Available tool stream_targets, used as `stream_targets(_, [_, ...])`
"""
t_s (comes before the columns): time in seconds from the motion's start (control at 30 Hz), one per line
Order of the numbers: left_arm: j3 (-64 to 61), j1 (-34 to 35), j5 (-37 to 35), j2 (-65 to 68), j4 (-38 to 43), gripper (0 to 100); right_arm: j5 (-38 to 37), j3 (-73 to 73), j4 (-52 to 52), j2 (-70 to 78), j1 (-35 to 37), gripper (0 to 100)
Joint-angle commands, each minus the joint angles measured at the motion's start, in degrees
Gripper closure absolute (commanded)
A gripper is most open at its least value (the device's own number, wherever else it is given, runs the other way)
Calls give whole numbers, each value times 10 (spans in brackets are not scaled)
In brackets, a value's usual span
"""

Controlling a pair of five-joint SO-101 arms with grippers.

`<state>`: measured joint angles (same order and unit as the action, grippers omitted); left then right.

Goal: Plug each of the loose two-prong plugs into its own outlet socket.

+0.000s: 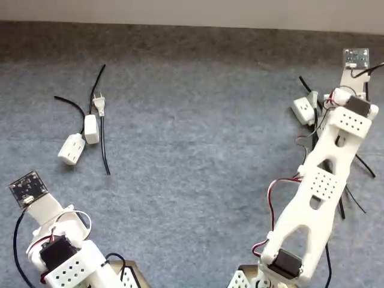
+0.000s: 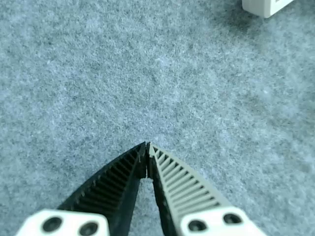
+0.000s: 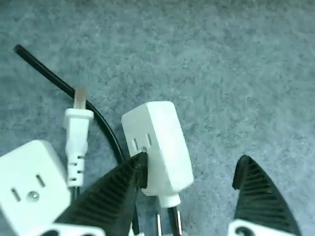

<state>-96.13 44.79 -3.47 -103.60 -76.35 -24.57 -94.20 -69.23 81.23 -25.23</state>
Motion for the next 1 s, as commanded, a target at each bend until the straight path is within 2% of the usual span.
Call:
stream_targets(0.0, [-9, 6, -4, -3, -4, 972, -8, -47, 47, 8, -1, 716])
stream_targets(0.13, [-9, 6, -4, -3, -4, 972, -9, -47, 89, 33, -1, 717])
stream_targets(0.33, [-9, 6, -4, -3, -4, 972, -9, -47, 100, 68, 6, 724])
stream_targets(0.6, [-9, 6, -4, -3, -4, 972, -5, -51, 97, 85, 7, 922])
stream_targets(0.83, [-9, 6, -4, -3, -4, 972, -4, -76, 21, -4, 0, 932])
stream_targets(0.97, [-9, 6, -4, -3, -4, 972, 57, -76, -47, -102, 9, 932])
